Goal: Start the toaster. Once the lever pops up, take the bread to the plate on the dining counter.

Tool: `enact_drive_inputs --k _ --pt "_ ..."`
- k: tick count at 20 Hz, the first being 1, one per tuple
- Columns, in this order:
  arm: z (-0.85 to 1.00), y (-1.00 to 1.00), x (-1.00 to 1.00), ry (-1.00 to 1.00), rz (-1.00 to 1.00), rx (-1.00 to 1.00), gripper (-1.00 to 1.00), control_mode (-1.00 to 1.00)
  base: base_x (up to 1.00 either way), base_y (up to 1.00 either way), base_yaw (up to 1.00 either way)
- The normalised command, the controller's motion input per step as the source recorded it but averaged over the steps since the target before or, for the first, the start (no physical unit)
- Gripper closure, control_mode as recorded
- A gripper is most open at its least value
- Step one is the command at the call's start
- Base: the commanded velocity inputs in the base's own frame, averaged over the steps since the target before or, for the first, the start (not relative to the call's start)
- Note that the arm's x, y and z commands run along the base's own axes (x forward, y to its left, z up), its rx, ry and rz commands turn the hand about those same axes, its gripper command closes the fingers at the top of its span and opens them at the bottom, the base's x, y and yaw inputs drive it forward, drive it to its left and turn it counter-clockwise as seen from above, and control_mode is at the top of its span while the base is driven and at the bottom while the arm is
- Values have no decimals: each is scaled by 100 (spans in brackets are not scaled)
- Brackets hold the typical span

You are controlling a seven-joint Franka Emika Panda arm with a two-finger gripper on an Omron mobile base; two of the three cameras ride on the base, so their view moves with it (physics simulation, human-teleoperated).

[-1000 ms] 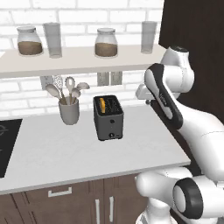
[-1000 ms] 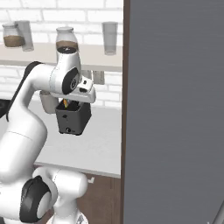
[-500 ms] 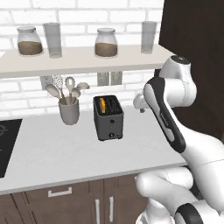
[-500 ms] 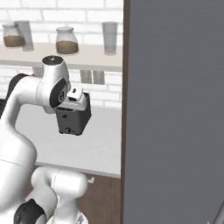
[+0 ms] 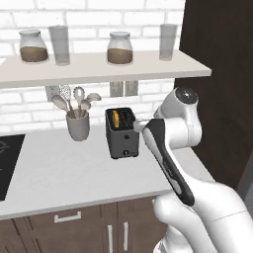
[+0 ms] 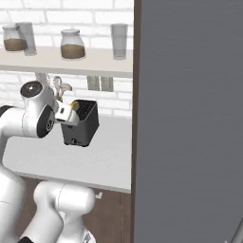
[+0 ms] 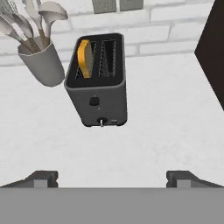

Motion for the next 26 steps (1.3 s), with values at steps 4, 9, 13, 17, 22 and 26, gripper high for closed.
enact_drive_inputs --k 4,9,13,17,22,26 --pt "-28 29 25 -19 -7 0 -100 -100 0 0 0" --pt "-15 -2 2 -5 0 0 -100 -100 0 0 0" --pt "-11 -20 10 0 0 2 -100 -100 0 0 0" --pt "-1 -11 37 0 0 0 -100 -100 0 0 0" --pt "0 -3 33 0 0 0 -100 -100 0 0 0" --pt "-7 0 24 0 0 0 -100 -100 0 0 0"
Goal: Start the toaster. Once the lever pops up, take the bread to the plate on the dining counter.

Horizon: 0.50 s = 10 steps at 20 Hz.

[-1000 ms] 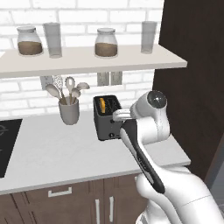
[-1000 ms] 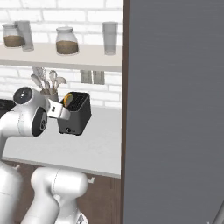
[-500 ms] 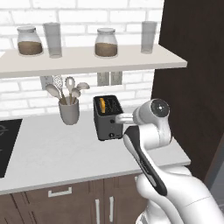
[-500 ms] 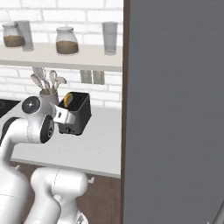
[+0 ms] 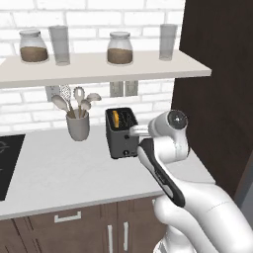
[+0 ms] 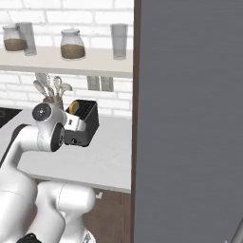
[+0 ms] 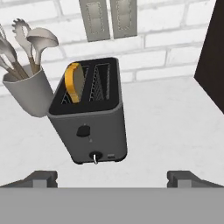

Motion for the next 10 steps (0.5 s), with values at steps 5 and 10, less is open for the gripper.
enact_drive_inputs --k 5,10 --pt "-4 0 24 0 0 0 -100 -100 0 0 0" --pt "-30 8 14 0 0 -4 -100 -100 0 0 0"
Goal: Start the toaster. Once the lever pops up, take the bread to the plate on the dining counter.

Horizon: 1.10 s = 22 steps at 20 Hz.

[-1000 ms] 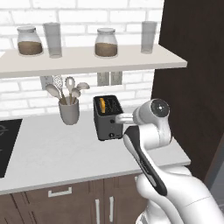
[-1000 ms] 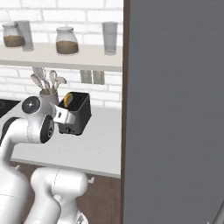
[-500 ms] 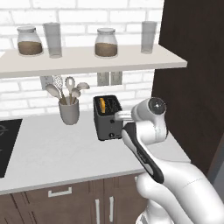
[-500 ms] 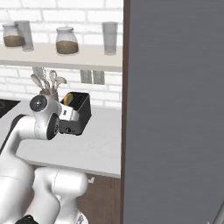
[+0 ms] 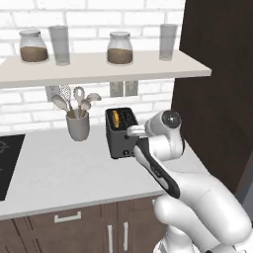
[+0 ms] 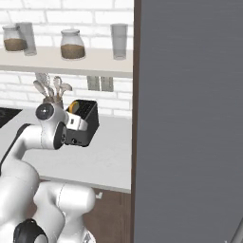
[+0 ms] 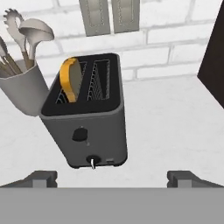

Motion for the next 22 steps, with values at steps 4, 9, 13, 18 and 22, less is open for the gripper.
enact_drive_inputs --k 4,9,13,18,22 --pt "-46 3 1 0 0 -5 -100 -100 0 0 0" --pt "-9 0 4 0 0 -1 -100 -100 0 0 0" --pt "0 0 9 0 0 0 -100 -100 0 0 0" --pt "0 0 17 2 0 0 -100 -100 0 0 0" --pt "0 0 44 5 0 0 -100 -100 0 0 0"
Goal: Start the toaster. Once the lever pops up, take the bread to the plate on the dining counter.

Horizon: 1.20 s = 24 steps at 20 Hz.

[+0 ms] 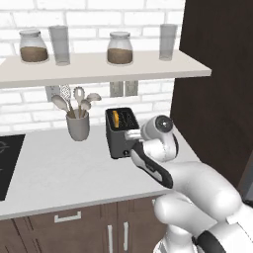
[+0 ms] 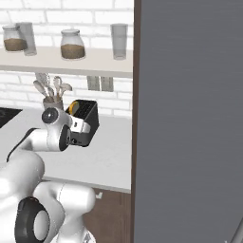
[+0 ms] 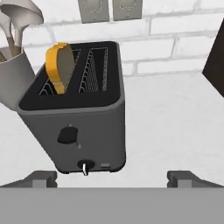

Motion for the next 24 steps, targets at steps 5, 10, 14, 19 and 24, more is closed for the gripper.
enact_drive_inputs --k 5,10,14,19,24 --pt "0 0 41 4 0 0 -100 -100 0 0 0" --pt "-1 8 37 3 0 0 -100 -100 0 0 0" --pt "-3 6 29 4 0 0 -100 -100 0 0 0" --pt "-5 4 6 3 0 0 -100 -100 0 0 0" --pt "-8 0 0 1 0 0 -100 -100 0 0 0"
